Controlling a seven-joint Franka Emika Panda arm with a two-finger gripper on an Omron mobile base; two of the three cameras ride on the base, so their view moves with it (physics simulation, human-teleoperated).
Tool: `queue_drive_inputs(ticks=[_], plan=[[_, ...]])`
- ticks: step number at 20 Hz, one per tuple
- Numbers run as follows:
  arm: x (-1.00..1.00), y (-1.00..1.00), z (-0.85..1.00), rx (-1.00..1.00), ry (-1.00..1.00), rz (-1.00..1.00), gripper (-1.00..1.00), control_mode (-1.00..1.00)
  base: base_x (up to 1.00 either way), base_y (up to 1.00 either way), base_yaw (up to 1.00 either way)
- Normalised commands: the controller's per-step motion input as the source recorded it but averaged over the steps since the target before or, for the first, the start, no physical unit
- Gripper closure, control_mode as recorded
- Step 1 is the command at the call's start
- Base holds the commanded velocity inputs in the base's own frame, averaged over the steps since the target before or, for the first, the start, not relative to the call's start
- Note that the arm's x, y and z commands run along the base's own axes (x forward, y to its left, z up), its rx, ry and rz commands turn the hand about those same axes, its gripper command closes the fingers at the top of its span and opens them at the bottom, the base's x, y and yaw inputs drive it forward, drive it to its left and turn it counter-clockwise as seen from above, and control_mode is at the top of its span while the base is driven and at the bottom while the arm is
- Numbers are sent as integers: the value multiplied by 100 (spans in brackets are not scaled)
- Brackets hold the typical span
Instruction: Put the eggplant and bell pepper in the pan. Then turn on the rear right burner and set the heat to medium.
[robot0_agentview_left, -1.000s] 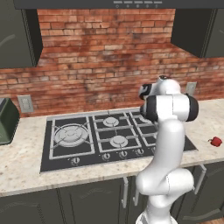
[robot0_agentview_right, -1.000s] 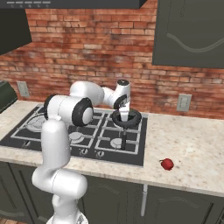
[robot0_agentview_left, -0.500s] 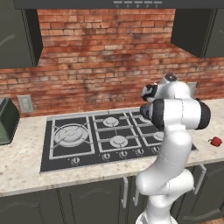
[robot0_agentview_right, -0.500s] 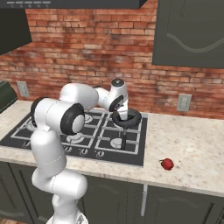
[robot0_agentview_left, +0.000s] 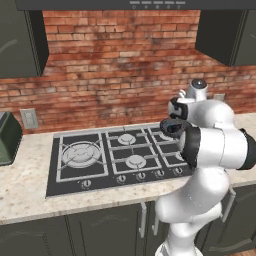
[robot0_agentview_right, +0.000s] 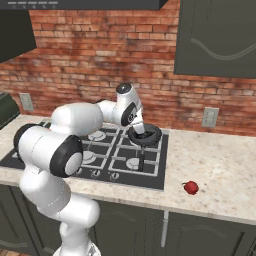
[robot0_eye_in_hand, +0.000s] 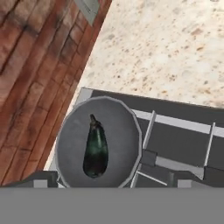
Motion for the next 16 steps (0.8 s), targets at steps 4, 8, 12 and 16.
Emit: queue_drive_inputs(ticks=[4, 8, 12, 16], plan=[[-72, 0, 25, -11, 0, 0, -100, -100, 0, 0, 0], [-66, 0, 33, 0, 1, 0, -100, -100, 0, 0, 0], [-70, -1, 28, 0, 0, 0, -100, -100, 0, 0, 0], [-84, -13, 11, 0, 0, 1, -100, -100, 0, 0, 0]])
